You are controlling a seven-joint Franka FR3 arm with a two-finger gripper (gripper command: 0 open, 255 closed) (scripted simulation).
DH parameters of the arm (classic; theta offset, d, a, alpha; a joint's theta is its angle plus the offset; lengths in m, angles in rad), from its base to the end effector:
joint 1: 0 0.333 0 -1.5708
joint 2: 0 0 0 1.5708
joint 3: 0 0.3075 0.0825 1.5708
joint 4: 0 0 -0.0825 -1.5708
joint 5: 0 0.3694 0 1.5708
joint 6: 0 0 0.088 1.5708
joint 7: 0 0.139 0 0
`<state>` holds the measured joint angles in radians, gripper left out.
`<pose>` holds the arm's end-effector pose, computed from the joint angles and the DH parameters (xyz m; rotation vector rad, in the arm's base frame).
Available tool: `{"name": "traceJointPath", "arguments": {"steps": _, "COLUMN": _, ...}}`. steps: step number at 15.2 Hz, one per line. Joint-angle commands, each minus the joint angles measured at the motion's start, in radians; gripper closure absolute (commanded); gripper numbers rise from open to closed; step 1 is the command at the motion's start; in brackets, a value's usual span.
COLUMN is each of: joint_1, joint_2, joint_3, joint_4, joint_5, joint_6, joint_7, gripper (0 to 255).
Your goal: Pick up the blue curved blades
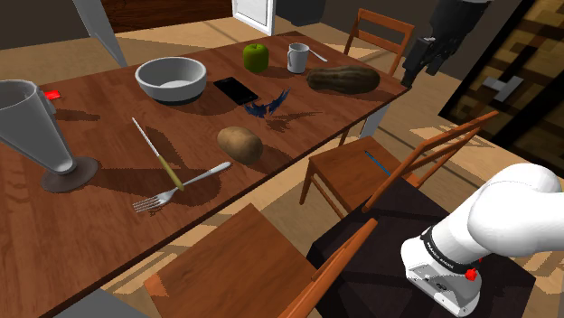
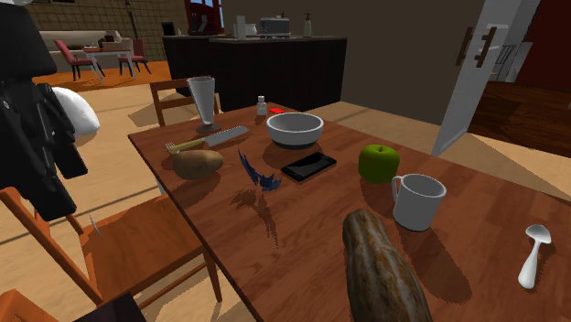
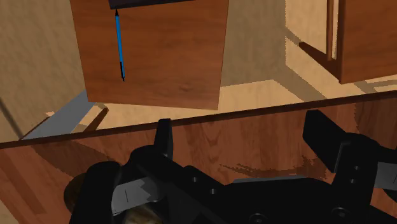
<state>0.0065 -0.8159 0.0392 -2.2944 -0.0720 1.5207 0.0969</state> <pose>0.2866 0.0065 0.5853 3.0415 -0.1035 0.0736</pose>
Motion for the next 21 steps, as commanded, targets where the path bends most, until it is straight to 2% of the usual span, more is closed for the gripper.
{"name": "traceJointPath", "arguments": {"steps": 1, "joint_1": 0.000, "joint_2": 0.000, "joint_3": 0.000, "joint_4": 0.000, "joint_5": 0.000, "joint_6": 0.000, "joint_7": 0.000, "gripper": 0}}
{"name": "traceJointPath", "arguments": {"steps": 7, "joint_1": -0.049, "joint_2": 0.123, "joint_3": 0.145, "joint_4": 0.010, "joint_5": 0.117, "joint_6": 0.084, "joint_7": 0.332, "gripper": 0}}
{"name": "traceJointPath", "arguments": {"steps": 12, "joint_1": -0.096, "joint_2": 0.271, "joint_3": 0.254, "joint_4": 0.066, "joint_5": 0.183, "joint_6": 0.165, "joint_7": 0.600, "gripper": 0}}
{"name": "traceJointPath", "arguments": {"steps": 17, "joint_1": -0.145, "joint_2": 0.449, "joint_3": 0.348, "joint_4": 0.160, "joint_5": 0.206, "joint_6": 0.245, "joint_7": 0.865, "gripper": 0}}
{"name": "traceJointPath", "arguments": {"steps": 21, "joint_1": -0.178, "joint_2": 0.608, "joint_3": 0.406, "joint_4": 0.257, "joint_5": 0.191, "joint_6": 0.303, "joint_7": 1.077, "gripper": 0}}
